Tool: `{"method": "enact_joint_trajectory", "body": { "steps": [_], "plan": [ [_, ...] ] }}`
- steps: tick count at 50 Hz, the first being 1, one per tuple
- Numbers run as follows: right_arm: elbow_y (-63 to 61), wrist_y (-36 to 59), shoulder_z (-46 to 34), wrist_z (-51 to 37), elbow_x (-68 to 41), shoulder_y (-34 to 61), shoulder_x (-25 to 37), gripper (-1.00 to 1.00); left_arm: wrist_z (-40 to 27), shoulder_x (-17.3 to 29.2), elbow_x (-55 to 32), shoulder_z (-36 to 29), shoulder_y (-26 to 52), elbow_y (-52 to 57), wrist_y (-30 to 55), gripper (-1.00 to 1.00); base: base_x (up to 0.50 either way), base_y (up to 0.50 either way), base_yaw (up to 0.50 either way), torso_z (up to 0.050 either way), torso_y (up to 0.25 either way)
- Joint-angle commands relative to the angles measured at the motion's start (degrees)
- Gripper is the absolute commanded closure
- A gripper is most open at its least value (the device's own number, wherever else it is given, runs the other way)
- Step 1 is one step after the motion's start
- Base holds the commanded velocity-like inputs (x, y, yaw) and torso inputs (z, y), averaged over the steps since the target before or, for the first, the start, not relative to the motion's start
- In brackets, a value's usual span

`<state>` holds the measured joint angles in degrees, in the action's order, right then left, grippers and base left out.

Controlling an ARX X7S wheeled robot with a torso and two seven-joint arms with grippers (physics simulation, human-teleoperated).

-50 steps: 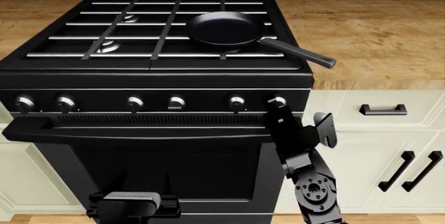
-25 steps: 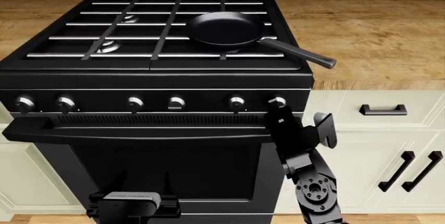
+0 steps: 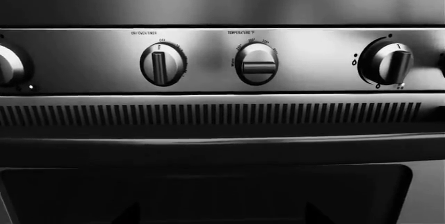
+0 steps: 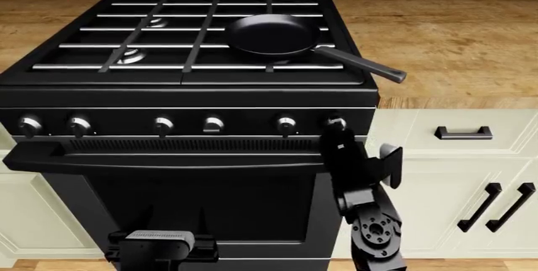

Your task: Turn off the front right burner of the stove.

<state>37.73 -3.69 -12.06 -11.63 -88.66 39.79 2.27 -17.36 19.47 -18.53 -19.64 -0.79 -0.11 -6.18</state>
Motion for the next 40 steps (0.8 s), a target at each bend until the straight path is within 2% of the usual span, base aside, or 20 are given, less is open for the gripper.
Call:
{"method": "enact_joint_trajectory", "body": {
  "steps": [1,26,27,28,40],
  "plan": [
    [-0.8,-3.0,-2.8,5.9,-6.3,7.9,-1.6,1.0,0.0,0.1,-0.1,-0.2,0.2,-0.1,0.1,-1.0,0.04,0.0,0.02,0.0,0.0],
    [0.5,-9.4,-7.4,7.3,-16.3,9.0,-1.2,1.0,-0.2,0.3,-0.3,-0.4,0.5,-0.3,0.0,-1.0,0.04,0.0,0.02,0.0,0.0],
    [1.4,-14.4,-7.4,8.8,-24.9,9.2,-2.2,1.0,-0.3,0.4,-0.4,-0.3,0.7,-0.1,0.3,-1.0,0.04,0.0,0.02,0.0,0.0],
    [1.2,-15.5,-8.3,8.7,-27.1,9.4,-2.1,1.0,-0.3,0.5,-0.4,-0.3,0.7,-0.1,0.3,-1.0,0.04,0.0,0.0,0.0,0.0],
    [0.8,-20.4,-10.6,10.1,-35.5,9.8,-2.0,1.0,-0.3,0.5,-0.4,-0.6,0.8,-0.3,0.3,-1.0,0.04,0.0,0.01,-0.001,0.0]
  ]
}}
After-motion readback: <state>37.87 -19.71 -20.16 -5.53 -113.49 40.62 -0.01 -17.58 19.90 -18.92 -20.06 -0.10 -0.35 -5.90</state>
